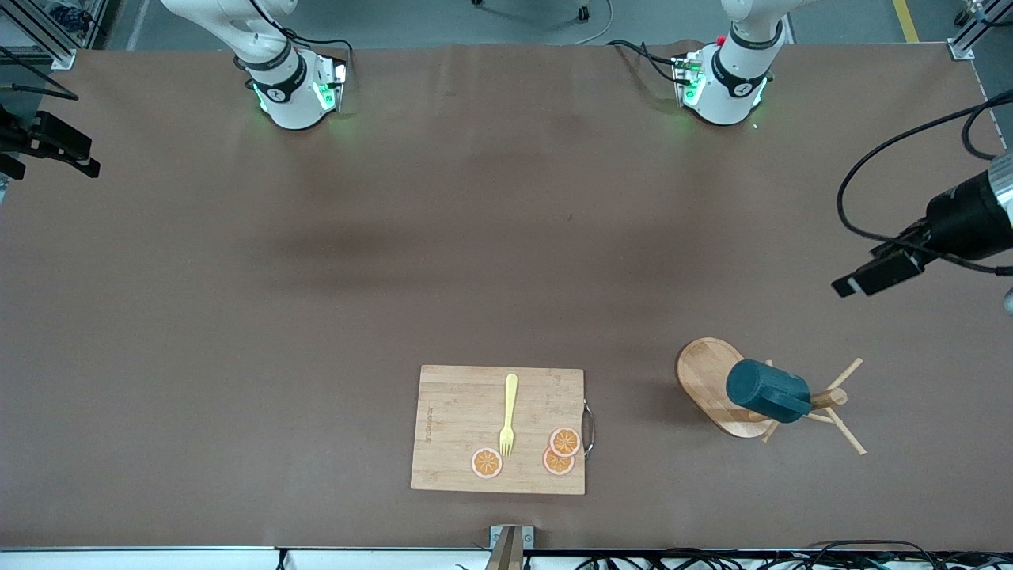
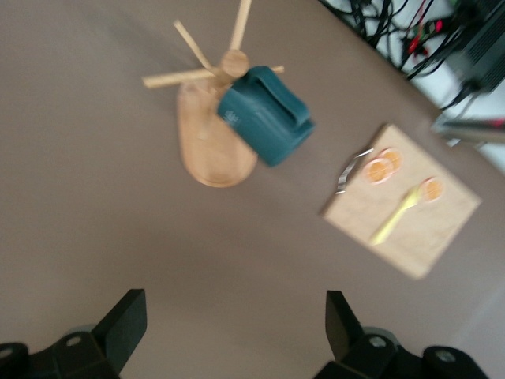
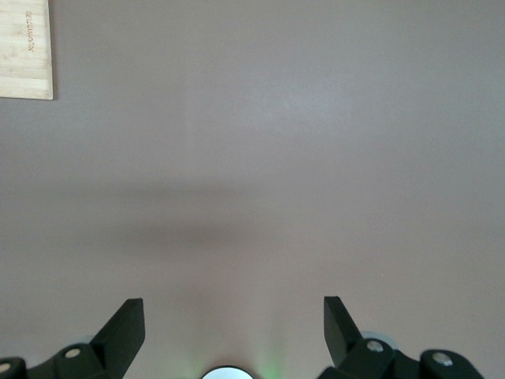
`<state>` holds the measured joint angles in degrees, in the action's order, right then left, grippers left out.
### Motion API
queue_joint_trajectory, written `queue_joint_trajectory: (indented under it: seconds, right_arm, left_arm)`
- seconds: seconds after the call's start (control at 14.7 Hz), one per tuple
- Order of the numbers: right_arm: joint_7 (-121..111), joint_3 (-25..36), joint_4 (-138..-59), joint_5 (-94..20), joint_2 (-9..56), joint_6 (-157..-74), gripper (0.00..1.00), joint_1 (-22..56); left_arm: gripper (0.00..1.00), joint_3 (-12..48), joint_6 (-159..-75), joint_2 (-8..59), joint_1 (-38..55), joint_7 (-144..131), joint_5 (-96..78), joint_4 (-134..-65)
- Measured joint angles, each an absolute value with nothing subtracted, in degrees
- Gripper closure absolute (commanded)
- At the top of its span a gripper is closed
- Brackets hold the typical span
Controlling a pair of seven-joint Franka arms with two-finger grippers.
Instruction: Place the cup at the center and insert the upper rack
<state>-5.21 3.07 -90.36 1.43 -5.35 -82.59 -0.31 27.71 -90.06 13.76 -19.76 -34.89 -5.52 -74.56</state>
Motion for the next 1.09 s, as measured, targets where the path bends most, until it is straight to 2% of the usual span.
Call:
queue_joint_trajectory:
  seconds: [0.14, 0.2, 0.34, 0.48, 0.81, 1.09]
  right_arm:
    - [-5.21, 3.07, -90.36, 1.43, -5.35, -82.46, 0.00, -0.31]
    - [-5.21, 3.07, -90.36, 1.43, -5.35, -82.42, 0.00, -0.31]
    - [-5.21, 3.07, -90.36, 1.43, -5.35, -82.38, 0.00, -0.31]
    - [-5.21, 3.08, -90.36, 1.43, -5.35, -82.38, 0.00, -0.31]
    - [-5.21, 3.08, -90.36, 1.43, -5.35, -82.30, 0.00, -0.31]
    - [-5.17, 3.15, -90.36, 1.40, -5.35, -82.28, 0.00, -0.31]
  left_arm:
    - [0.00, 26.48, -87.73, 12.94, -19.06, -29.01, -3.35, -74.85]
    - [0.00, 23.98, -87.12, 12.33, -16.66, -27.28, -2.33, -75.23]
    - [0.00, 15.21, -86.71, 10.10, -7.57, -23.84, 0.04, -77.34]
    - [0.00, 10.81, -87.30, 6.57, -2.25, -20.17, 0.69, -81.53]
    - [0.00, 8.98, -92.84, -5.16, 0.30, -17.27, 0.40, -97.39]
    - [0.00, 8.83, -93.65, -9.98, 1.63, -12.61, 0.04, -102.39]
